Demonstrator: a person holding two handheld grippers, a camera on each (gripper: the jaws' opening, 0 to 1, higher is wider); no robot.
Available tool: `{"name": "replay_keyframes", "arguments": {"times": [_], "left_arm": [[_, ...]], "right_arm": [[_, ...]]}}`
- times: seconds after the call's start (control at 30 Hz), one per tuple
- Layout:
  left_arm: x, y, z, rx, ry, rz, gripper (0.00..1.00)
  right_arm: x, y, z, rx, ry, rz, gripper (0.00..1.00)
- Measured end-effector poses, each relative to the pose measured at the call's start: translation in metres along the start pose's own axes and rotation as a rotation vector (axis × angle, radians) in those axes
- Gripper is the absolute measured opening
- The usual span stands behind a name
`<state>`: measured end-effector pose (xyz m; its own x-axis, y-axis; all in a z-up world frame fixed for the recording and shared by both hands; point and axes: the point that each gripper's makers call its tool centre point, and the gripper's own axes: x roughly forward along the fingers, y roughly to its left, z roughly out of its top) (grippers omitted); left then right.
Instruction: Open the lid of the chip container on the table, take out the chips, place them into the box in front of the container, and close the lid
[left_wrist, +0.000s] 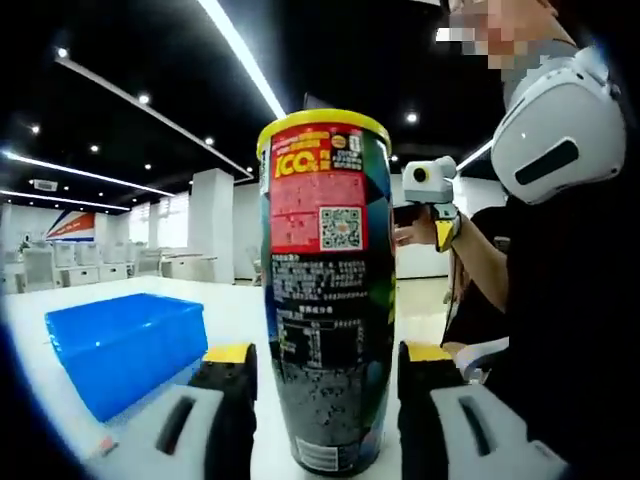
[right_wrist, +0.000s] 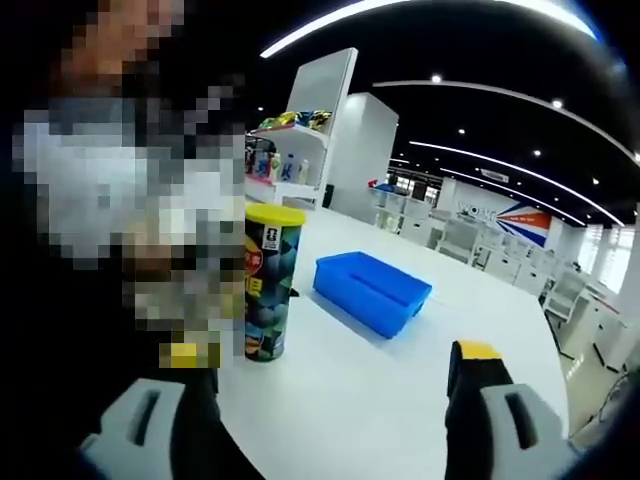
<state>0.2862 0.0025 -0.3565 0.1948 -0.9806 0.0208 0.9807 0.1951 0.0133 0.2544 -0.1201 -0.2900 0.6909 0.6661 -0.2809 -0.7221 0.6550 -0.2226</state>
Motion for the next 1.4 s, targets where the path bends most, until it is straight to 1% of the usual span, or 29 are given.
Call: {"name": "replay_keyframes", "arguments": {"times": [0.03, 0.17, 0.33, 0.5, 0.63, 0.73, 0.83, 1.07, 1.2, 1.4], "left_arm": [[0.000, -0.003, 0.000, -0.025, -0.002, -0.010, 0.47], [0.000, 0.001, 0.000, -0.027, -0.015, 0.014, 0.47], [-0.001, 0.001, 0.000, -0.024, -0.024, 0.017, 0.47], [-0.003, 0.001, 0.000, -0.030, -0.049, 0.014, 0.47], [-0.003, 0.001, 0.000, -0.036, -0.060, 0.020, 0.47], [-0.003, 0.001, 0.000, -0.039, -0.063, 0.022, 0.47], [-0.003, 0.000, 0.000, -0.041, -0.067, 0.025, 0.47], [-0.002, 0.000, 0.000, -0.042, -0.071, 0.026, 0.47], [-0.001, 0.000, 0.000, -0.042, -0.072, 0.027, 0.47], [-0.001, 0.000, -0.001, -0.043, -0.071, 0.028, 0.47]], "right_arm": [[0.000, 0.000, 0.000, 0.001, -0.001, -0.001, 0.89], [0.002, 0.000, 0.000, 0.006, -0.002, 0.001, 0.90], [0.005, 0.001, 0.002, 0.009, -0.007, 0.007, 0.90], [0.006, -0.001, 0.004, 0.014, -0.015, 0.002, 0.90], [0.007, -0.003, 0.010, 0.024, -0.044, -0.003, 0.90], [0.010, -0.003, 0.019, 0.033, -0.077, 0.005, 0.90], [0.014, -0.002, 0.027, 0.031, -0.094, 0.010, 0.89], [0.030, 0.008, 0.063, -0.020, -0.160, 0.052, 0.89], [0.039, 0.020, 0.080, -0.039, -0.199, 0.097, 0.89], [0.060, 0.045, 0.093, -0.062, -0.221, 0.178, 0.87]]}}
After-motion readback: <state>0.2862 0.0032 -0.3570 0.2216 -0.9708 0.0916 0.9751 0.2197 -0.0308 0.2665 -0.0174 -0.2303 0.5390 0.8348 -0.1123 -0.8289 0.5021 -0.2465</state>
